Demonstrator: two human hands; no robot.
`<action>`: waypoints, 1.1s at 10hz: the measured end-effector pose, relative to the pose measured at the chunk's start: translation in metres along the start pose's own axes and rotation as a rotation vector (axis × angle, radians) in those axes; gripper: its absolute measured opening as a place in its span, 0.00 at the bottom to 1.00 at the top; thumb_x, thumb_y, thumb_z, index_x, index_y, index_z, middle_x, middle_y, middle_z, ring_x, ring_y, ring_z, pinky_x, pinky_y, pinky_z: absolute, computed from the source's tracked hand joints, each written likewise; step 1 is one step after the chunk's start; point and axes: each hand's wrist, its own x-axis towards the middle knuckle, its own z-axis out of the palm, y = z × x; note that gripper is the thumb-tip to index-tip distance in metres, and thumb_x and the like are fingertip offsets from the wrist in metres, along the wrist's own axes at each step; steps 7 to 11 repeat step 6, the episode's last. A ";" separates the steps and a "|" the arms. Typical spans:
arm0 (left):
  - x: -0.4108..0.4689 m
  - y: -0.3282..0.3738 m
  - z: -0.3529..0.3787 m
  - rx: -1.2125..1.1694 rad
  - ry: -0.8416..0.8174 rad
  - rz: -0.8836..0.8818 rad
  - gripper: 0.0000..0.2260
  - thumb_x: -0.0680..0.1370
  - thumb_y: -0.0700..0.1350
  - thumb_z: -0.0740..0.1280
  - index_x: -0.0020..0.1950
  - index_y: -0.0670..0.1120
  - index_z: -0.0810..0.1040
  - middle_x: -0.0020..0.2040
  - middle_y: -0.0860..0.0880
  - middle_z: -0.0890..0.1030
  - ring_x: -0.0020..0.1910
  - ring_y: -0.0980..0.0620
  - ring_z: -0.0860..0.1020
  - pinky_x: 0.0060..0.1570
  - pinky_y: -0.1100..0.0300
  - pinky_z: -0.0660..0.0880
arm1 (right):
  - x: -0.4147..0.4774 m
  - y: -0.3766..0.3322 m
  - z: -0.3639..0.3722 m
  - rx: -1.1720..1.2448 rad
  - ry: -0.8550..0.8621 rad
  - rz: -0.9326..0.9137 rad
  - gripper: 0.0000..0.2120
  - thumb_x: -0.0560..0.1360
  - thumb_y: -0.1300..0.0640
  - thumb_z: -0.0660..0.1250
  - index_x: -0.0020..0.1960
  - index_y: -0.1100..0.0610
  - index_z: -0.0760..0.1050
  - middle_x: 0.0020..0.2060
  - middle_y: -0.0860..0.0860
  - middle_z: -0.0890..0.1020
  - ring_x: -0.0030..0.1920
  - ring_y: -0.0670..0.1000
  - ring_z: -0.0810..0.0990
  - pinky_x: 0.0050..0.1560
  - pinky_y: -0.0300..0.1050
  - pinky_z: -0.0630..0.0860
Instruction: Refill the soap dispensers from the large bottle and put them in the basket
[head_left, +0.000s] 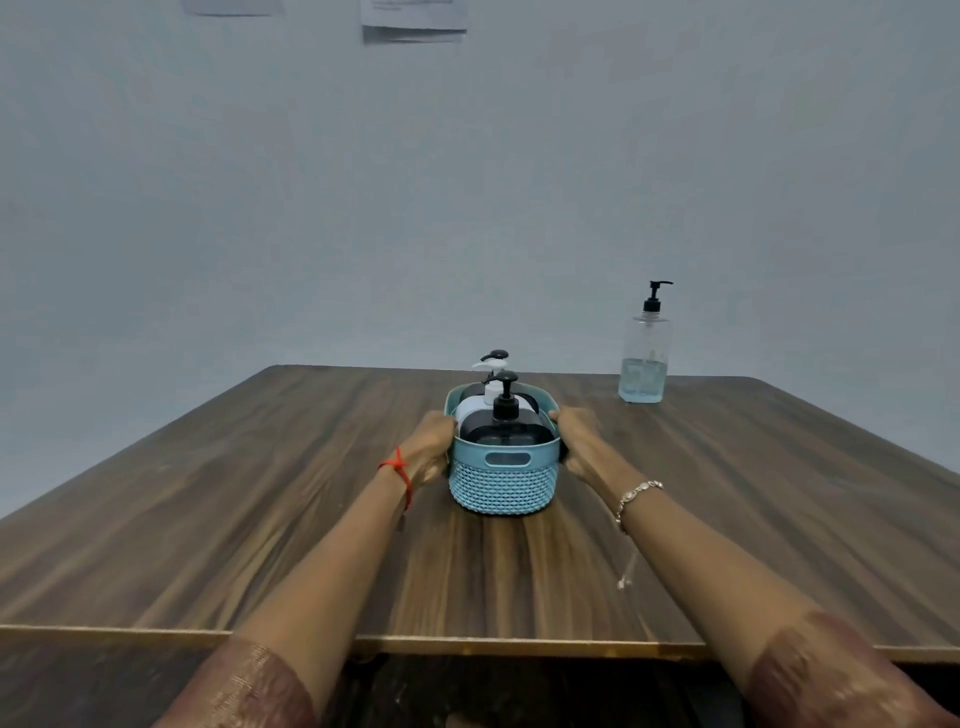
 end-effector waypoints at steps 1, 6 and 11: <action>-0.002 -0.003 -0.002 -0.003 -0.020 -0.012 0.15 0.79 0.35 0.54 0.59 0.32 0.75 0.37 0.44 0.77 0.26 0.52 0.77 0.18 0.67 0.72 | -0.002 0.002 0.000 -0.061 0.016 -0.017 0.10 0.78 0.64 0.56 0.49 0.67 0.75 0.37 0.56 0.79 0.36 0.53 0.75 0.40 0.48 0.73; -0.037 -0.041 0.002 0.400 0.084 0.309 0.30 0.81 0.57 0.51 0.77 0.43 0.49 0.76 0.44 0.58 0.75 0.44 0.58 0.72 0.53 0.55 | -0.076 0.043 -0.029 -0.491 -0.041 -0.578 0.20 0.83 0.49 0.44 0.69 0.52 0.66 0.63 0.48 0.74 0.59 0.42 0.71 0.54 0.21 0.66; -0.037 -0.041 0.002 0.400 0.084 0.309 0.30 0.81 0.57 0.51 0.77 0.43 0.49 0.76 0.44 0.58 0.75 0.44 0.58 0.72 0.53 0.55 | -0.076 0.043 -0.029 -0.491 -0.041 -0.578 0.20 0.83 0.49 0.44 0.69 0.52 0.66 0.63 0.48 0.74 0.59 0.42 0.71 0.54 0.21 0.66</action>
